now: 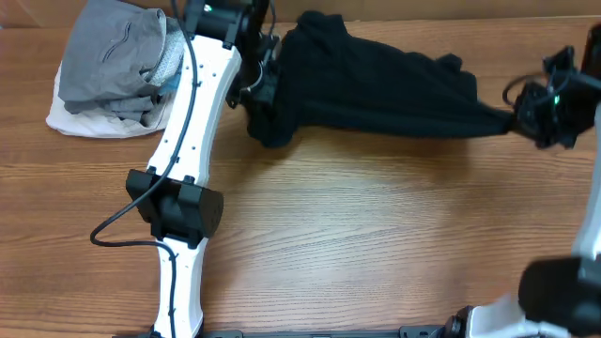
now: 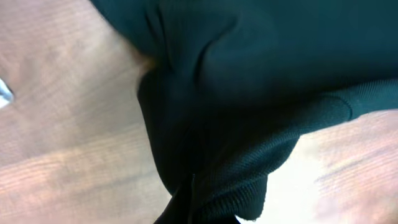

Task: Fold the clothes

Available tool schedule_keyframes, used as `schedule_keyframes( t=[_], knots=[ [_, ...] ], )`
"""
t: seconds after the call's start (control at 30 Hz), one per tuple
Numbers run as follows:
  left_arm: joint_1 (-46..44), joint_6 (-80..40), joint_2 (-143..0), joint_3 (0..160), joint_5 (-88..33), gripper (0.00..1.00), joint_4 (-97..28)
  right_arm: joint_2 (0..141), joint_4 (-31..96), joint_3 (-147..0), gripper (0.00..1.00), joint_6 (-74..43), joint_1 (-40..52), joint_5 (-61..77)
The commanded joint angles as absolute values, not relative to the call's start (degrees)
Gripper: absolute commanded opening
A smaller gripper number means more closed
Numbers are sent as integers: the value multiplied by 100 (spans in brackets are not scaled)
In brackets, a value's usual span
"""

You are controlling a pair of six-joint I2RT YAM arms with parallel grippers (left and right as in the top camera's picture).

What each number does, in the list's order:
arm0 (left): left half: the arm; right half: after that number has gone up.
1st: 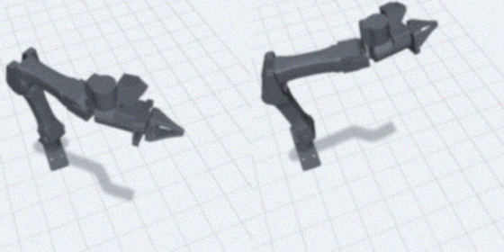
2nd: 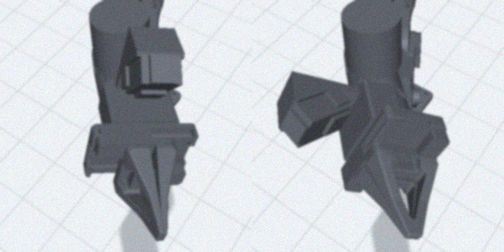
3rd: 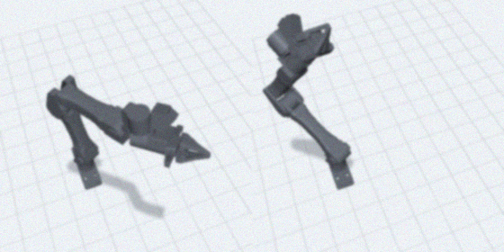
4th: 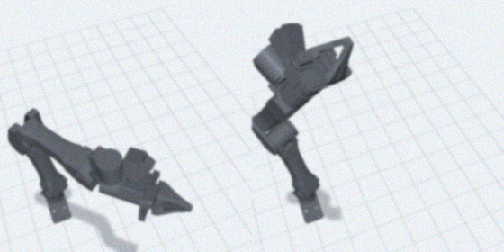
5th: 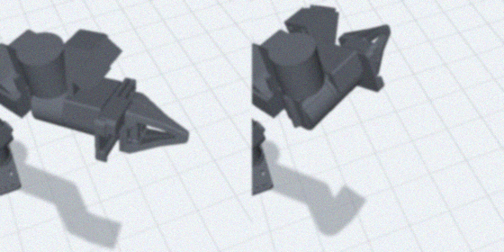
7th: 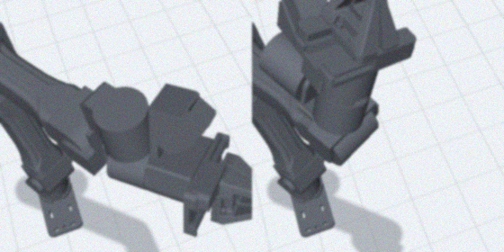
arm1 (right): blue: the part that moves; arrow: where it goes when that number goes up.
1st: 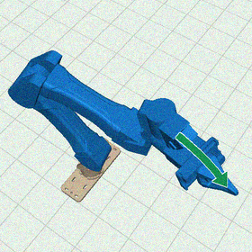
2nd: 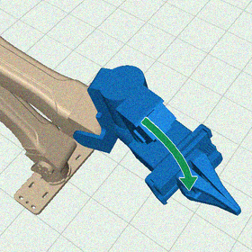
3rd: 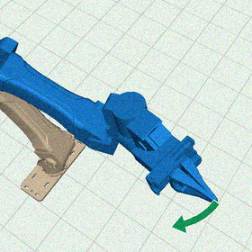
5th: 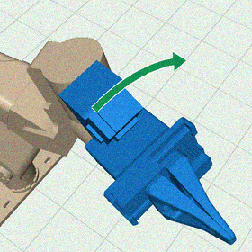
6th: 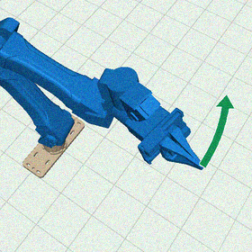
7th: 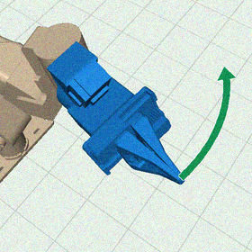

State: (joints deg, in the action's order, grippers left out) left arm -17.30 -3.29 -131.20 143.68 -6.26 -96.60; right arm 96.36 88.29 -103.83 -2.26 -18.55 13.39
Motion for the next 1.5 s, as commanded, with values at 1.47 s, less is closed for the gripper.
schedule_keyframes(
  t=[1.47],
  knots=[
    [-2626, -1315, -11050, 10857, -106, 4, -6735, 7546, 7067, -6425, 4, -1503, -2729, 1166]
  ],
)
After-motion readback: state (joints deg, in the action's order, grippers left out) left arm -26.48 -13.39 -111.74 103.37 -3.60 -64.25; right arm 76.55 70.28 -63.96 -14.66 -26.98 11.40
